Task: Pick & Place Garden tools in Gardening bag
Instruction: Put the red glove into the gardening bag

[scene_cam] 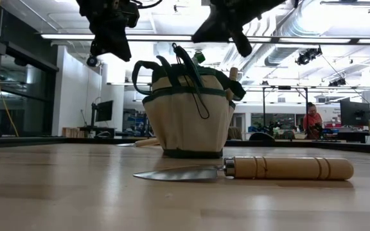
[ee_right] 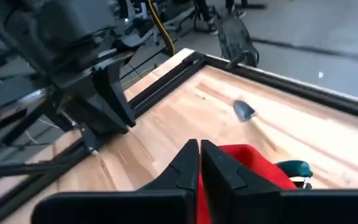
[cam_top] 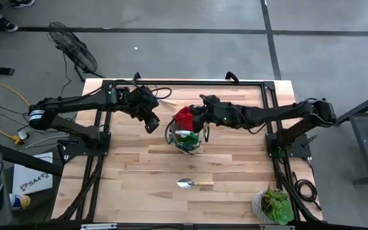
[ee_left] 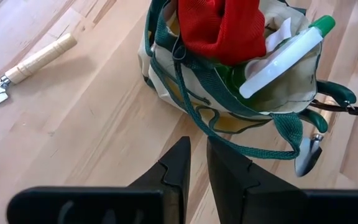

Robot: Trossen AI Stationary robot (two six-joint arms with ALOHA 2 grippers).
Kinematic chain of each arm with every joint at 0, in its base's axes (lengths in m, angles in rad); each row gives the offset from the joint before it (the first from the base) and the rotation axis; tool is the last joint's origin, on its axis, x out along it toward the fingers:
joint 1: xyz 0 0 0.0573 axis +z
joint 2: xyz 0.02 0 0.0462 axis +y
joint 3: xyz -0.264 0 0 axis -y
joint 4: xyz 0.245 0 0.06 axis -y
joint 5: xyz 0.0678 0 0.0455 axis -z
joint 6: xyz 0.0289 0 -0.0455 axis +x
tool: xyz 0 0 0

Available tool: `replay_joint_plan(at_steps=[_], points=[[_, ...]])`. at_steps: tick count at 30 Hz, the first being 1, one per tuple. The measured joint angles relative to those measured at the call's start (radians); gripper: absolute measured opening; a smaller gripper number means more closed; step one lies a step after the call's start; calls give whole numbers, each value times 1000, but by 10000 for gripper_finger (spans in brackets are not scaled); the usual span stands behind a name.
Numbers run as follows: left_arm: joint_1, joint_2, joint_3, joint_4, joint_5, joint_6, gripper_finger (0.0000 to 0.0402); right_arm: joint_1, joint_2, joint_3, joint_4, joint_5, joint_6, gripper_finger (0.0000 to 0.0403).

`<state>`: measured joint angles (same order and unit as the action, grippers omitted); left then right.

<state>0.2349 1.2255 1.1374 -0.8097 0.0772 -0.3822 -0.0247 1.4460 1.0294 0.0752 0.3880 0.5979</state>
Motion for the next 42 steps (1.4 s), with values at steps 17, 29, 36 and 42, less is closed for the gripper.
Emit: replay_joint_plan(at_steps=[17,29,36,42], points=[[0,0,0,1,-8,-22,51,-170,66,161,-264,-296,116,4],[0,0,0,1,-9,-26,51,-180,129,190,-365,-369,108,4],[0,0,0,1,-11,-33,51,-154,129,190,-450,-415,105,4],[0,0,0,1,-18,-34,51,-132,129,190,-492,-447,105,4]])
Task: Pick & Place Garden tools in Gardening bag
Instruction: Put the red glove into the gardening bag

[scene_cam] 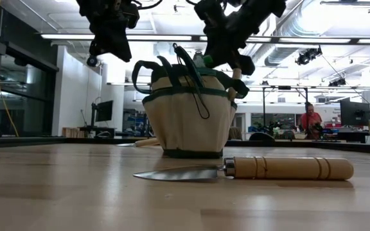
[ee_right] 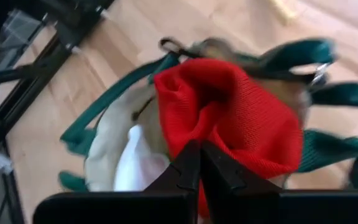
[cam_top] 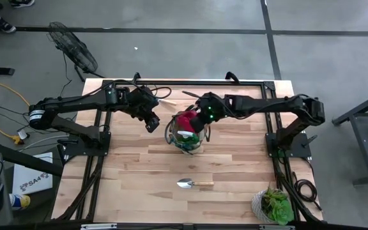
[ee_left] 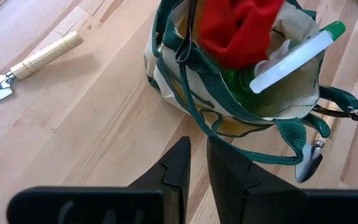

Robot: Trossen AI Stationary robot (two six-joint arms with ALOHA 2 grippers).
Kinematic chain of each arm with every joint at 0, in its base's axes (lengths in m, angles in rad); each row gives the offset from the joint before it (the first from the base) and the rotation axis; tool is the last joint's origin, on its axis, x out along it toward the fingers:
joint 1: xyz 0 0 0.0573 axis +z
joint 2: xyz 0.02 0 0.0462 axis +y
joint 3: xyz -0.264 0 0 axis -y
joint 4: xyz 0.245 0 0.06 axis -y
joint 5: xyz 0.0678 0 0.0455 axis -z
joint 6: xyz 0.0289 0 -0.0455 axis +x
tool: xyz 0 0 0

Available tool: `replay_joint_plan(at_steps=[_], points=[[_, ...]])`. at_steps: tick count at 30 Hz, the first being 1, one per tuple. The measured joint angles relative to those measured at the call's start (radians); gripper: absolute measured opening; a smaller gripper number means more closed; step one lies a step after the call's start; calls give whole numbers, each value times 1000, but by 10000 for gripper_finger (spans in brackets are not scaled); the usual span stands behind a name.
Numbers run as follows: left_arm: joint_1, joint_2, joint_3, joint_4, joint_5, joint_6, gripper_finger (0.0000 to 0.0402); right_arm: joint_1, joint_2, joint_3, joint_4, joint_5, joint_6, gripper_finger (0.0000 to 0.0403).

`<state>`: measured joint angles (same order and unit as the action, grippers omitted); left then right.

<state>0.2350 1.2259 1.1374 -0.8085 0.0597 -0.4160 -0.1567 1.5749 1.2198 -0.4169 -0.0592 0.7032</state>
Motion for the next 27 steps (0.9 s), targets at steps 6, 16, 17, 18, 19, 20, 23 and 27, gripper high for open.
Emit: replay_joint_plan(at_steps=[6,16,17,18,19,20,23,27], points=[[0,0,0,0,0,-5,51,34,0,0,-4,-38,0,4],[0,0,0,0,0,-8,51,73,-4,0,-98,27,12,4],[0,0,0,0,0,-8,51,71,-4,0,-99,51,16,4],[0,0,0,0,0,-8,51,67,-4,0,-96,73,23,4],[0,0,0,2,0,-8,51,63,-4,0,-91,86,30,4],[0,0,0,5,0,-8,51,58,-4,0,-85,91,35,4],[0,0,0,7,0,-8,51,50,1,0,-63,90,38,4],[0,0,0,12,0,-8,51,52,3,-1,-38,60,41,4]])
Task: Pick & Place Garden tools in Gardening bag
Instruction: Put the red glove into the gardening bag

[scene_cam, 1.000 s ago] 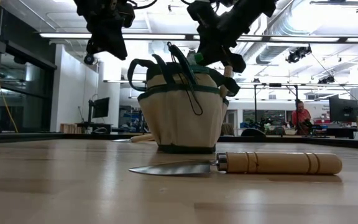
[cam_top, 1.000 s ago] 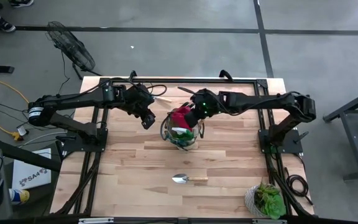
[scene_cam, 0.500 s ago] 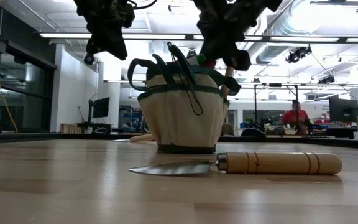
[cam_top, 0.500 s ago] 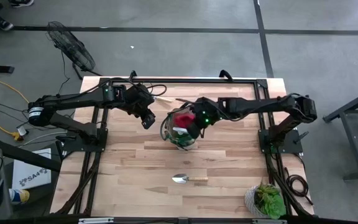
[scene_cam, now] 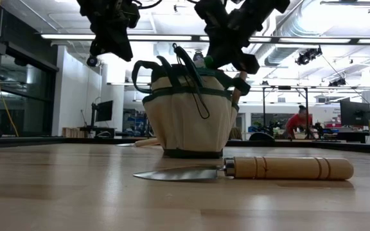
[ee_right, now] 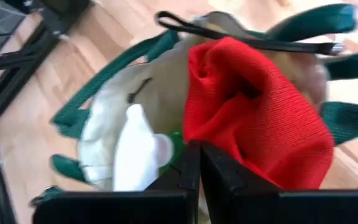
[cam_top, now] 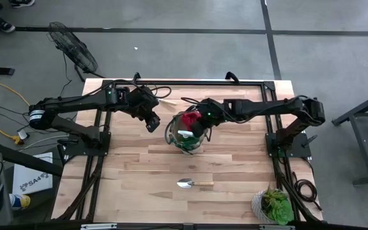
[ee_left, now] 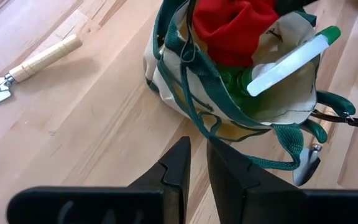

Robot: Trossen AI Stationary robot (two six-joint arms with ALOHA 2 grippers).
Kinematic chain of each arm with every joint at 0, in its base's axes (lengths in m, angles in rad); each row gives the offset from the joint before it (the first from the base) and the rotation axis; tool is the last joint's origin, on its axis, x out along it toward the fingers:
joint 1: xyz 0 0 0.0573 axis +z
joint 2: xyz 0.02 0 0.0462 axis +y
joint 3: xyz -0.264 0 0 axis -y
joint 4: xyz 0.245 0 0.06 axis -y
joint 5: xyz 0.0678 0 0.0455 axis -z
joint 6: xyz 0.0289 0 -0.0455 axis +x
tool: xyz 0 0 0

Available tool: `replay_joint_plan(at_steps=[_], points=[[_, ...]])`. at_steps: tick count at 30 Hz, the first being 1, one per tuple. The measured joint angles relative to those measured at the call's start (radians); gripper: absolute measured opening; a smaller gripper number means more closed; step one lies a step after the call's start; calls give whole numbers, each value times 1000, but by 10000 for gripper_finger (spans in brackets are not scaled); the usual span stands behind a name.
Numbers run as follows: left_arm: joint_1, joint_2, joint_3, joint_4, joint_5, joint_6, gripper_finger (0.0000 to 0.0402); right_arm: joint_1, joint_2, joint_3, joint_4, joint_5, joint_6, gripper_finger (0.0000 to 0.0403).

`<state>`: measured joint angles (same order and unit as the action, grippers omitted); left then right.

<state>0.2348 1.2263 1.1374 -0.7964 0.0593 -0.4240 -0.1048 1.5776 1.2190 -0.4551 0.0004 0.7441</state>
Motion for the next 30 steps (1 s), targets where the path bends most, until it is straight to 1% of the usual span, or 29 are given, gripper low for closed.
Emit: replay_joint_plan(at_steps=[7,10,13,21,25,27,30], points=[[0,0,0,10,-1,0,51,0,0,0,32,-20,-15,4],[0,0,0,10,-1,0,51,0,-3,0,84,-53,-52,4],[0,0,0,10,0,-1,51,0,-18,0,110,-49,-96,4],[0,0,0,8,1,-4,51,3,-91,0,80,76,-225,8],[0,0,0,8,1,-5,51,19,-103,0,60,107,-316,38],[0,0,0,8,1,-5,51,25,-101,0,50,118,-336,64],[0,0,0,8,1,-5,51,34,-97,0,31,173,-353,108]])
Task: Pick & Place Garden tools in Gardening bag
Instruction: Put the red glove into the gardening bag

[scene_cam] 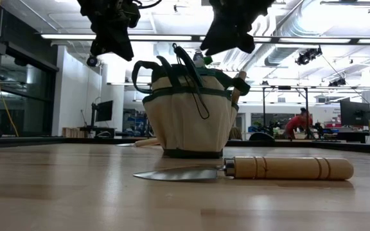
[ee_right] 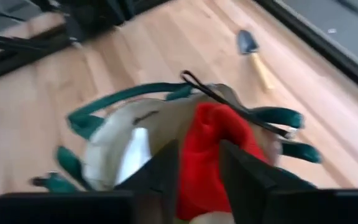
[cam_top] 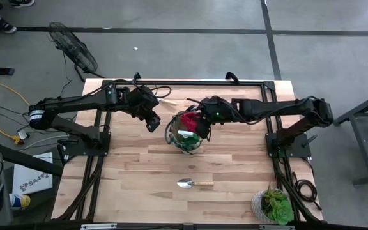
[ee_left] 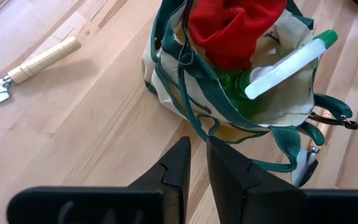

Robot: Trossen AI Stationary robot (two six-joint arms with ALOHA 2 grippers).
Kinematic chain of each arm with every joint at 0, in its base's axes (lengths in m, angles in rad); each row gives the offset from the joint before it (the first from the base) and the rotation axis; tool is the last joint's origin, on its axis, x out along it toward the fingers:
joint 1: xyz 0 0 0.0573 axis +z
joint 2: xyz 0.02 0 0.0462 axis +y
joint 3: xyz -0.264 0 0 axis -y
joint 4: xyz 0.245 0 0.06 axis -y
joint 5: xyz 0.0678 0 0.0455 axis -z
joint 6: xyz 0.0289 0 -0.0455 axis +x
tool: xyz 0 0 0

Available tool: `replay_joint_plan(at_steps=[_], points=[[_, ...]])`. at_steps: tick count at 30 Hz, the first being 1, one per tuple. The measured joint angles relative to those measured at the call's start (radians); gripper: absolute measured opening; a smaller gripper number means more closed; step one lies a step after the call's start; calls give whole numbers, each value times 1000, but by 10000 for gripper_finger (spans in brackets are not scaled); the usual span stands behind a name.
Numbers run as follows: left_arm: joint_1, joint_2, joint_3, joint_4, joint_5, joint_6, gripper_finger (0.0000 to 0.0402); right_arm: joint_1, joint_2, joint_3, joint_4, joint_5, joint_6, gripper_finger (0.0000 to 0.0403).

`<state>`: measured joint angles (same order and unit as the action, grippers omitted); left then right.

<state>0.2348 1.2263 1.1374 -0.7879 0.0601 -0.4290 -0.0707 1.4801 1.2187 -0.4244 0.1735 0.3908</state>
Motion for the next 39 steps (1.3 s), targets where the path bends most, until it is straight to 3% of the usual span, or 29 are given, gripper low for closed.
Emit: replay_joint_plan(at_steps=[6,14,25,32,39], points=[[0,0,0,1,0,0,51,-4,41,-3,-18,67,-55,166],[0,0,0,1,0,0,51,-4,97,-3,1,72,-76,167],[0,0,0,1,0,1,51,-28,98,-3,-2,68,-73,113],[0,0,0,1,0,1,51,-50,98,-3,-1,5,-65,18],[0,0,0,1,0,1,51,-50,98,-3,38,4,-45,5]])
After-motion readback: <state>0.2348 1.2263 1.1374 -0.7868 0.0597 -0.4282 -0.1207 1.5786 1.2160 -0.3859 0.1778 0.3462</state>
